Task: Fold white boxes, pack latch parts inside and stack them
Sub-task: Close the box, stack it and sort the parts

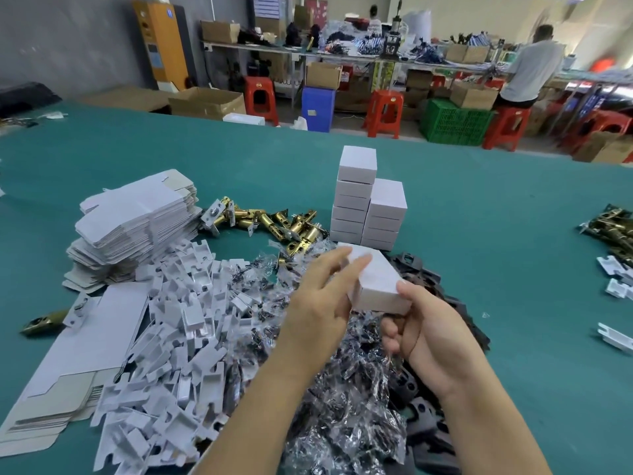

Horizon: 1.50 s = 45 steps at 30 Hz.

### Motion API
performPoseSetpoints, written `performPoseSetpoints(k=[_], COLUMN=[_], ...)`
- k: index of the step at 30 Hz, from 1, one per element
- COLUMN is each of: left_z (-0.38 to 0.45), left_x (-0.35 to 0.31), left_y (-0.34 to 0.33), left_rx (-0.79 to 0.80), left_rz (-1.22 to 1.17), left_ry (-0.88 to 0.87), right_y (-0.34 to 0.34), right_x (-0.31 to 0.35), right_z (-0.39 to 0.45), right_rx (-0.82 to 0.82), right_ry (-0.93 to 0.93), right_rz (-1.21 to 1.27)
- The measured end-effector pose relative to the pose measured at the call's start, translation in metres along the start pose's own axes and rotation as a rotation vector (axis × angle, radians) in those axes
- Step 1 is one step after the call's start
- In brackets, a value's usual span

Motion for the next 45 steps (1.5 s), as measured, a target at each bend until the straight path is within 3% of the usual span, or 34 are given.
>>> performPoseSetpoints(k=[4, 7, 11, 18, 27, 45], left_z=[-0.002, -0.004, -0.004, -0.003, -0.004, -0.005], left_x=[0.028, 0.046, 0.057, 0.06, 0.06, 0.061], left_y=[-0.012, -0.016, -0.019, -0.017, -0.021, -0.022], left_rx=[0.087, 0.097, 0.064, 0.07, 0.114, 0.119], left_rz=[-0.07, -0.23, -0.338, -0.352, -0.318, -0.301], left_ry=[0.287, 0.537, 0.684, 0.728, 0.722, 0.716], right_y=[0.012, 0.018, 0.013, 0.0, 0.012, 0.011], right_x=[0.019, 0.045, 0.084, 0.12, 0.099, 0.086], right_z=[0.018, 0.042, 0.085, 0.166, 0.204, 0.208], right_rx=[-0.064, -0.137, -0.264, -0.391, -0.429, -0.202], right_ry=[0.06, 0.159, 0.282, 0.297, 0.15, 0.252], right_rz=[0.14, 0.099, 0.0, -0.099, -0.31, -0.519])
Point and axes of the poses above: each hand's wrist, its own z-axis towards the middle knuckle, its own y-axis out of the back of the hand, x = y × z, the point moved 3 cm from there along z, towards the middle knuckle, and after that the axes turned 6 degrees about z, right-handed, at the moved point
